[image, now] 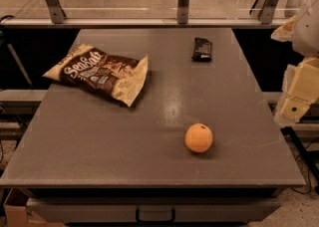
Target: Pick brown chip bag
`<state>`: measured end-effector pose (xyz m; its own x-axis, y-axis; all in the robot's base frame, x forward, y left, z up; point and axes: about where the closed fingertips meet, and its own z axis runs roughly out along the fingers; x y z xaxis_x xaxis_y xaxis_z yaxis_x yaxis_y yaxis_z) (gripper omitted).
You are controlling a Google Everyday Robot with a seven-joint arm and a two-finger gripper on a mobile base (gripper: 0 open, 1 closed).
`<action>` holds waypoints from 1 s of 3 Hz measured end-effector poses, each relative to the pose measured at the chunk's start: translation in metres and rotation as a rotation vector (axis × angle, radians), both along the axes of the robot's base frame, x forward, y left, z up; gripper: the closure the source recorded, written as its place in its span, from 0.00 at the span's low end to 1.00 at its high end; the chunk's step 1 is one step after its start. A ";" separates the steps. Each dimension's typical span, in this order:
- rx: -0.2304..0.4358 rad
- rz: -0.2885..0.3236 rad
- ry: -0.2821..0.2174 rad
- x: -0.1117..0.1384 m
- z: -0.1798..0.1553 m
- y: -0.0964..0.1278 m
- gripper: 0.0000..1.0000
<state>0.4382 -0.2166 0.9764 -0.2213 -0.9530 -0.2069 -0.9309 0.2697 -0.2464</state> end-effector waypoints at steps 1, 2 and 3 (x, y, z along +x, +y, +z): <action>0.000 0.000 0.000 0.000 0.000 0.000 0.00; 0.026 0.010 0.000 0.020 -0.007 0.012 0.00; 0.106 0.066 -0.005 0.067 -0.022 0.059 0.00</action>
Offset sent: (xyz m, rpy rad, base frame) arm 0.0493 0.0276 -0.0218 0.0646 0.0203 0.0246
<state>0.5049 -0.1575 0.9545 -0.1577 -0.9381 -0.3084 -0.9463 0.2328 -0.2244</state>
